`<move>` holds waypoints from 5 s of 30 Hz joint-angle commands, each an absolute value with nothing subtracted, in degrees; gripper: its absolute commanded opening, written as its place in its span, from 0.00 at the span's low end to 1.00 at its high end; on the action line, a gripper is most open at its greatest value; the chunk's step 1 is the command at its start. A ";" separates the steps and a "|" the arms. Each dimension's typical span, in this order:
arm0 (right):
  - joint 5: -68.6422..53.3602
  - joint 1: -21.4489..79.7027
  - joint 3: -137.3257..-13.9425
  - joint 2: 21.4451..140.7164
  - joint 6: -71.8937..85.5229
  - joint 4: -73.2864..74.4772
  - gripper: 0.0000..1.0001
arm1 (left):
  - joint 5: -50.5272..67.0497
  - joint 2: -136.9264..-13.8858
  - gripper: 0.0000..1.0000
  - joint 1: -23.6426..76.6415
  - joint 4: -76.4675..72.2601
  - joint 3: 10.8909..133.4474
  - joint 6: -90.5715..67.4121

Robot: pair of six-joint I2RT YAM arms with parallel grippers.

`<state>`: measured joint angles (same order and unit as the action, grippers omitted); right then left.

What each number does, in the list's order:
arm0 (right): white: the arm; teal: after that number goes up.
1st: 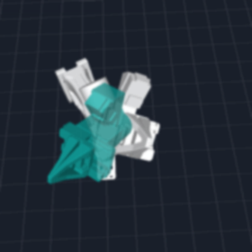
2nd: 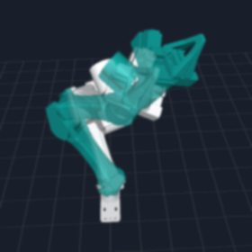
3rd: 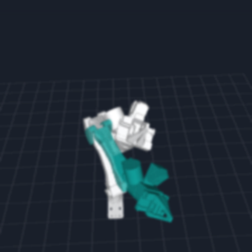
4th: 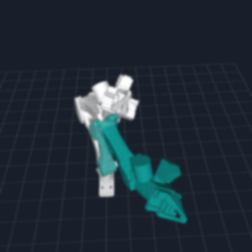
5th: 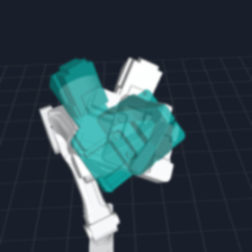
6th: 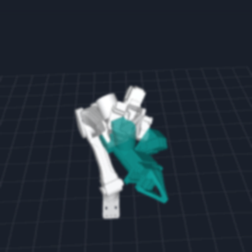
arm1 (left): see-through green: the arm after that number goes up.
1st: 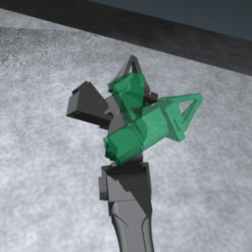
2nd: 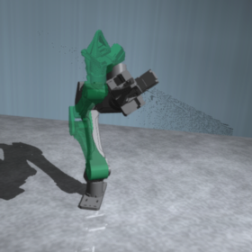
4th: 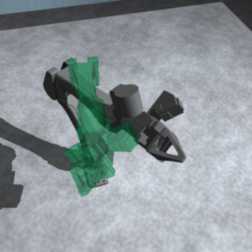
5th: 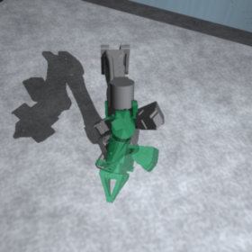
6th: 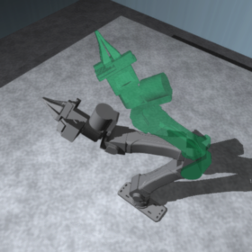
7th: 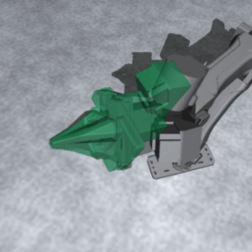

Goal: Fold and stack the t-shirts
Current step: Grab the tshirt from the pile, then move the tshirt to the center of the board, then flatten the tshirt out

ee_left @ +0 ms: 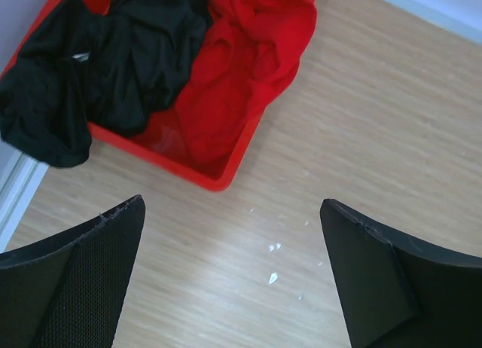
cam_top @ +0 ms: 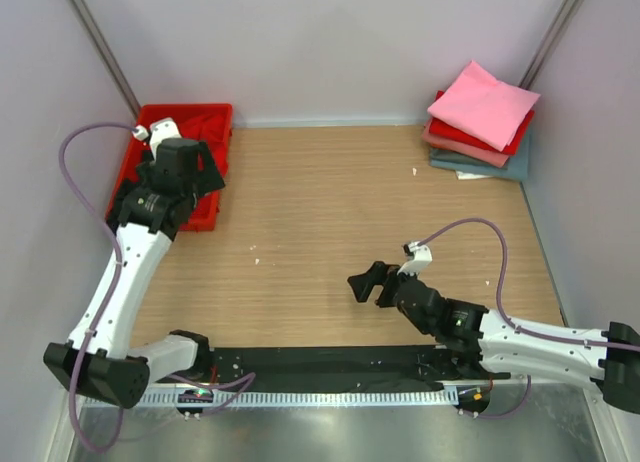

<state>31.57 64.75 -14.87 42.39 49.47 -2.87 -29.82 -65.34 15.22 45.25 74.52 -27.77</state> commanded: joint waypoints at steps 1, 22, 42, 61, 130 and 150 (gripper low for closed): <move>31.65 64.95 -14.85 40.35 48.43 -0.62 1.00 | -22.72 -70.30 1.00 9.77 38.86 80.15 -28.73; 24.79 64.95 -16.26 25.59 52.73 19.77 1.00 | -14.43 -124.44 0.88 0.44 44.03 125.84 -30.76; 27.68 64.95 -18.89 25.66 52.12 23.55 1.00 | -7.66 -117.81 0.00 7.20 39.84 151.53 -32.87; 43.60 64.95 -36.63 21.72 54.93 45.95 1.00 | 11.08 -81.84 1.00 10.01 51.38 108.24 -34.56; 18.89 21.88 -40.78 56.87 38.41 34.01 0.98 | -14.57 -49.65 0.88 58.32 62.57 48.69 -66.60; 16.79 21.88 -39.12 55.90 37.09 32.96 0.98 | -18.81 -73.20 0.58 89.03 55.03 40.96 -86.84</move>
<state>16.71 21.93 -39.42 57.34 37.58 34.68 -16.56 -71.40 88.82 59.11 41.10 -84.90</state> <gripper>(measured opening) 0.983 0.609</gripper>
